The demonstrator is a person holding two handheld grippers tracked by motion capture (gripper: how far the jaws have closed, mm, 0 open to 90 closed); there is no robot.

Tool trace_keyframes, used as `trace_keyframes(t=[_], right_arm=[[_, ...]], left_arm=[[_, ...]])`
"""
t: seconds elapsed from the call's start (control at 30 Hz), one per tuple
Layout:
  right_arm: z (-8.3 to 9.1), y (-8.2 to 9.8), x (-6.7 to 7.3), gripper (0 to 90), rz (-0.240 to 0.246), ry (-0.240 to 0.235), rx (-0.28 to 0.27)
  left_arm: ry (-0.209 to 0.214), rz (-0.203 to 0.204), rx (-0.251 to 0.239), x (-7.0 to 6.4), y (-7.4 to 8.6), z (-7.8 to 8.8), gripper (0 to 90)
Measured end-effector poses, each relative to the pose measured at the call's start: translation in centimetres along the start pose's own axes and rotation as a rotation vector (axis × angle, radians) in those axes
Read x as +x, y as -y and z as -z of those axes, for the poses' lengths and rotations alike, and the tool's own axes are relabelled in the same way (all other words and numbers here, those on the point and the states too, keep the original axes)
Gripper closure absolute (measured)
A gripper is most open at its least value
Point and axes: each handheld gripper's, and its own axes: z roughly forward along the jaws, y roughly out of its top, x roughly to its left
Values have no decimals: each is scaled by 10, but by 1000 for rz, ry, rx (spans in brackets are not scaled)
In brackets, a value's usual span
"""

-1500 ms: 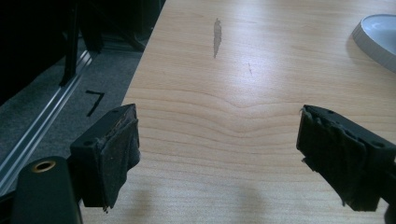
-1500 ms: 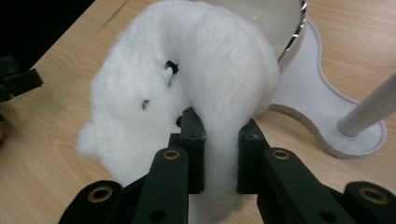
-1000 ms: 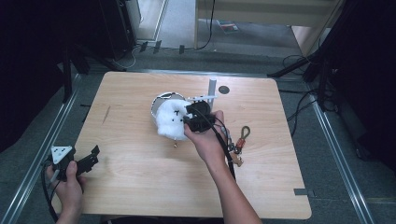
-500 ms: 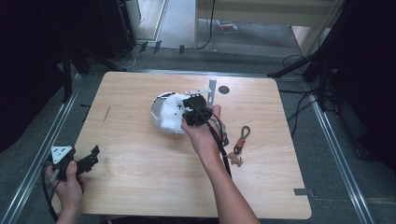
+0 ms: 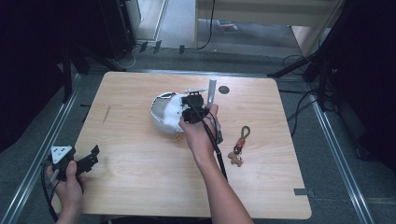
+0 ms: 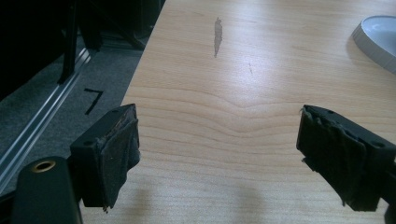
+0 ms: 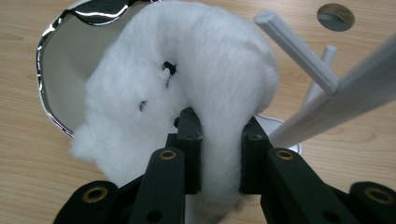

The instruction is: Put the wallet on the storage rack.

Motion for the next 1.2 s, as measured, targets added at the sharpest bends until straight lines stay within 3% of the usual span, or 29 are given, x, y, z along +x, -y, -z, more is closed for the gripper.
trace_keyframes(t=[0.13,0.3,0.33,0.37,0.4,0.43,0.57,0.67,0.7,0.8,1.2], right_arm=[[-3,-2,4,731,-7,-5,-11],[-8,-4,8,611,-22,-34,-37],[-9,-5,8,542,-27,-72,-43],[-9,-5,8,542,-27,-72,-43],[-8,-4,9,475,-1,-129,-59],[-8,-4,9,475,-1,-129,-59],[-3,-3,13,445,49,-221,-94],[-2,-3,14,479,61,-225,-104],[-1,-3,14,560,67,-217,-111],[-2,-3,16,634,64,-215,-132],[-19,-9,27,658,104,-125,-137]], left_arm=[[0,1,1,0,0,0,138],[0,3,1,0,0,0,138],[2,4,-1,0,0,0,138],[2,4,-1,0,0,0,138],[3,6,-2,0,0,0,138],[3,6,-2,0,0,0,138],[2,11,-2,1,0,-1,138],[2,8,-1,0,0,-1,138],[1,5,-1,0,0,-1,138],[0,4,-1,0,0,-1,138],[3,-2,-2,0,0,-1,138]])
